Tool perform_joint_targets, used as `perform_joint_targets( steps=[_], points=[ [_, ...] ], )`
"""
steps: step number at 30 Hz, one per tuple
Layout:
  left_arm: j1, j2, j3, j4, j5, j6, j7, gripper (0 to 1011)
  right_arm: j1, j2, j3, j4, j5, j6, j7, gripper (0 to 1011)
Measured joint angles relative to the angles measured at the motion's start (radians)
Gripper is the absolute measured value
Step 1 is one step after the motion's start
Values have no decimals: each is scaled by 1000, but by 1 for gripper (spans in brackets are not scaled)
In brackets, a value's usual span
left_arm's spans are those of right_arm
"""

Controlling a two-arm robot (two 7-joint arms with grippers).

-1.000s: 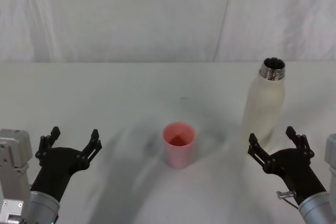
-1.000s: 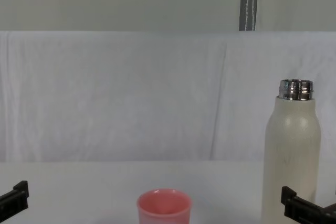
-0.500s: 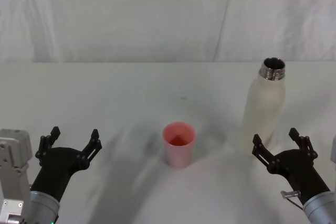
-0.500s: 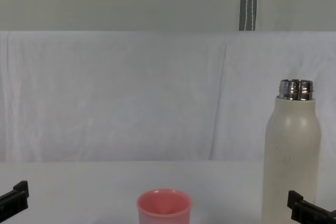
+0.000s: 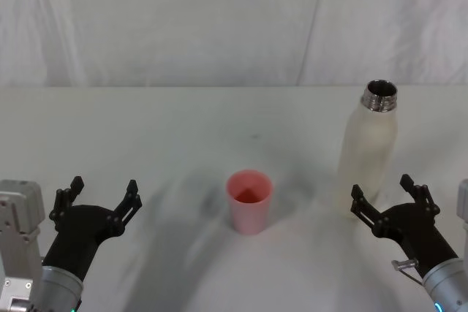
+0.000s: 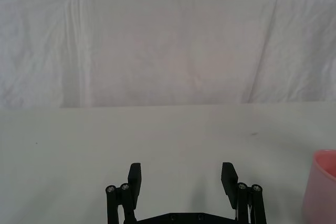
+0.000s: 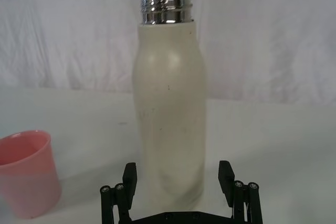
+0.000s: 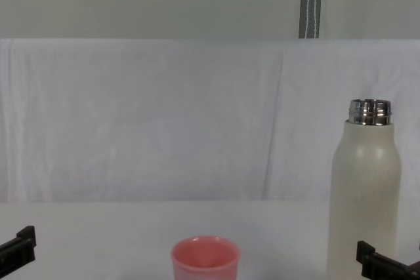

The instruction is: Grasp the thermos with one hand and pour water into the cup lid.

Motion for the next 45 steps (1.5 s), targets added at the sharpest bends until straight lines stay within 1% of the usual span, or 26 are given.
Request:
perform_joint_targets(
  steps=[17, 45],
  points=[
    [0, 0, 0, 0, 0, 0, 0, 1001, 47, 14, -8, 50, 6, 10, 23, 1003],
    [0, 0, 0, 0, 0, 0, 0, 1001, 116, 14, -27, 119, 20, 12, 34, 1003]
  ],
)
